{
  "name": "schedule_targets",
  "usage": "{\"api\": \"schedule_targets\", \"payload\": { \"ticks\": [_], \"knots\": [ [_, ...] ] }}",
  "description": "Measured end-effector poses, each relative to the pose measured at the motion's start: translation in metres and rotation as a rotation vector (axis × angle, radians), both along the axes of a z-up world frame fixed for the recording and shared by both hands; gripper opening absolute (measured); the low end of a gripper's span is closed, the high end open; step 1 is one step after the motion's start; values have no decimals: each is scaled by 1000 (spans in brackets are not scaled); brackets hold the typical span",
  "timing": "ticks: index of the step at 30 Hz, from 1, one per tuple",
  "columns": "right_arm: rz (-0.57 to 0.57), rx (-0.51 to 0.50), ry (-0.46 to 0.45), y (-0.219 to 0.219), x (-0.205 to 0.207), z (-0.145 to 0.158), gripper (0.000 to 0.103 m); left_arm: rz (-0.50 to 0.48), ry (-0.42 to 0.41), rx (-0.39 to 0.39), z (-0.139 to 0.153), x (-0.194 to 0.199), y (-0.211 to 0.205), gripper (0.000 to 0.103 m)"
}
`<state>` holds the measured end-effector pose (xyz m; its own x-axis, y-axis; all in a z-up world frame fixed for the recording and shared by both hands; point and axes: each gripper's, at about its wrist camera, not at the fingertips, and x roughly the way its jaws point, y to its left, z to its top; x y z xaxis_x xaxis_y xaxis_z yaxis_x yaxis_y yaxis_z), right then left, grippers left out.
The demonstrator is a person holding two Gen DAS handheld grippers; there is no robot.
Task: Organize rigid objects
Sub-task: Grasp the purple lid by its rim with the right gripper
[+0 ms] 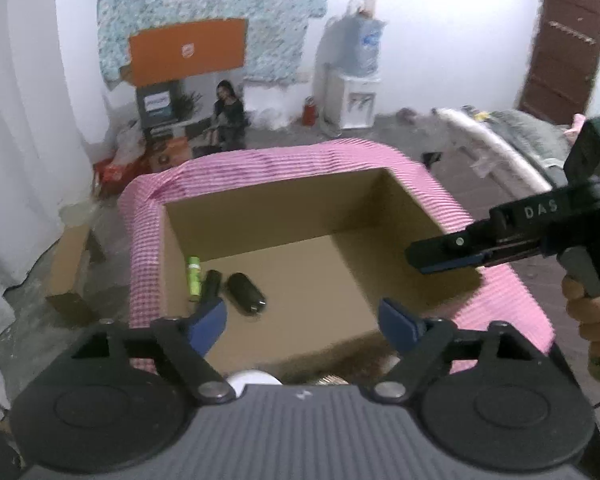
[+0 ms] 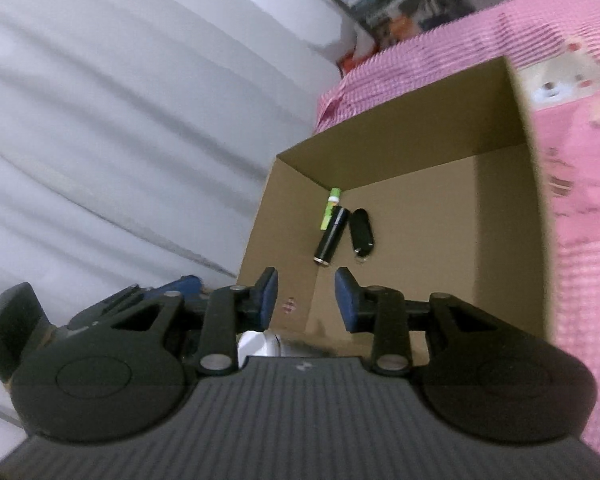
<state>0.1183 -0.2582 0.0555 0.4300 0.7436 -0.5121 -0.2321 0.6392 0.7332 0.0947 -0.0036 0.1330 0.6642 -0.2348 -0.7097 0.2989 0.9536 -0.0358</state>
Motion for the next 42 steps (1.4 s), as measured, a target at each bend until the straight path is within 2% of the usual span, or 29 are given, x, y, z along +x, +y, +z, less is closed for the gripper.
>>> {"api": "schedule_targets", "payload": {
  "ticks": [4, 8, 15, 20, 24, 27, 31, 36, 42],
  "knots": [
    [-65, -24, -33, -23, -43, -13, 35, -53, -4, -17, -10, -32, -13, 88],
    [-128, -58, -13, -36, -80, -39, 37, -101, 13, -10, -34, -54, -28, 88],
    [-151, -90, 44, -20, -123, -88, 37, -174, 90, 39, -85, -80, -53, 88],
    [-111, -143, 67, 4, -130, -110, 37, -190, 144, 80, -120, -85, -65, 87],
    [-81, -200, 63, 21, -121, -116, 36, -176, 137, 148, -141, -85, -73, 81],
    [-64, -233, 75, 31, -110, -123, 35, -166, 153, 170, -152, -82, -75, 75],
    [-41, -253, 104, 37, -101, -133, 33, -173, 169, 169, -157, -78, -75, 74],
    [-15, -296, 86, 46, -96, -133, 25, -185, 164, 165, -158, -78, -79, 74],
    [-8, -327, 95, 43, -99, -132, 24, -218, 172, 122, -156, -83, -85, 74]
  ]
}}
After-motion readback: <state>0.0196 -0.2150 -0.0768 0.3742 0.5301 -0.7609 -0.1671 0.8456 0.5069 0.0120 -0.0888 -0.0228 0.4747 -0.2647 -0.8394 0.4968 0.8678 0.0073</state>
